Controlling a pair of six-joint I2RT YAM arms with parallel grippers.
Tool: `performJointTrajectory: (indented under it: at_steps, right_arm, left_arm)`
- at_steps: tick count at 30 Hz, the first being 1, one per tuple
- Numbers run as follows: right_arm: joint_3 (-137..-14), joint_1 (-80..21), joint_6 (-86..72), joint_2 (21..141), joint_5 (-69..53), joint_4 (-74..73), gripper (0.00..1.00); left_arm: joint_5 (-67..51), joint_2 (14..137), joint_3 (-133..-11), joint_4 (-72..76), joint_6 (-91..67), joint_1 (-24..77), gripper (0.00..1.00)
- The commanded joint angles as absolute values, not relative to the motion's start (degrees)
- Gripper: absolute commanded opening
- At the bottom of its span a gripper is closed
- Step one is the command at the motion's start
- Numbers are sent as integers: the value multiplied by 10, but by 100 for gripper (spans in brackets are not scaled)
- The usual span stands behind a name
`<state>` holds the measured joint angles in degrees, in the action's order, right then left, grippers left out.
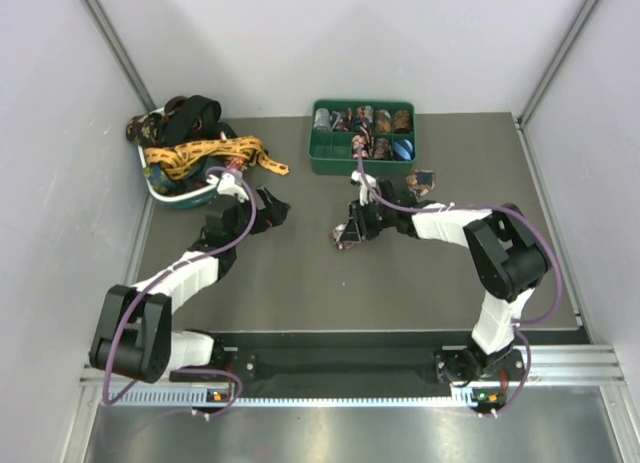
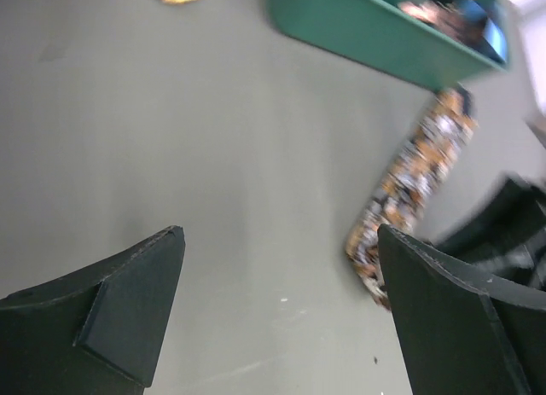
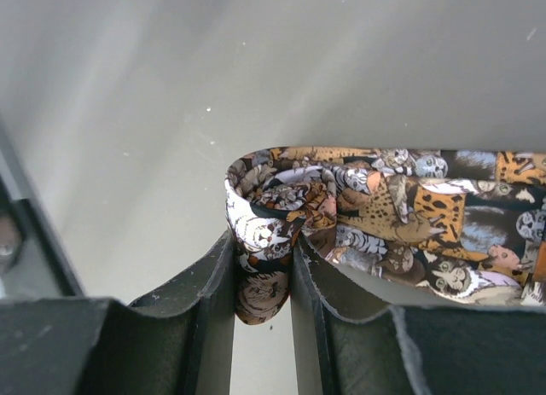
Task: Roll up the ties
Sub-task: Roll the tie
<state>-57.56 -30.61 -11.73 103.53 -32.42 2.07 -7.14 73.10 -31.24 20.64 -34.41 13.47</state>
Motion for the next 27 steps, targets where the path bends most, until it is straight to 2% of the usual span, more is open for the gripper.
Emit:
performJointTrajectory:
  at_steps: [1,8,14,17,19,23,27]
  right_arm:
    - [-555,-283,-152,1058,-424,76,17]
    - [-551,-234,-230,1121,-532,161,18]
    - [-538,-207,-300,1164,-574,228,18]
    - [-528,-194,-325,1176,-585,262,17]
    - [-526,-188,-330,1181,-585,268,17]
    - [-536,-175,-325,1193,-591,257,17]
    - [-548,-165,-318,1203,-595,240,17]
  left_arm:
    - [-198,771,-308,327,-298,147,99]
    - [-171,809,-324,354,-203,229,98]
    - [-129,834,-318,399,-112,306,95]
    - [-204,865,-306,474,-87,322,99]
    - [-207,888,-310,500,-70,328,99]
    - [-192,918,-369,405,-26,342,99]
    - [-187,929,-397,382,9,350,99]
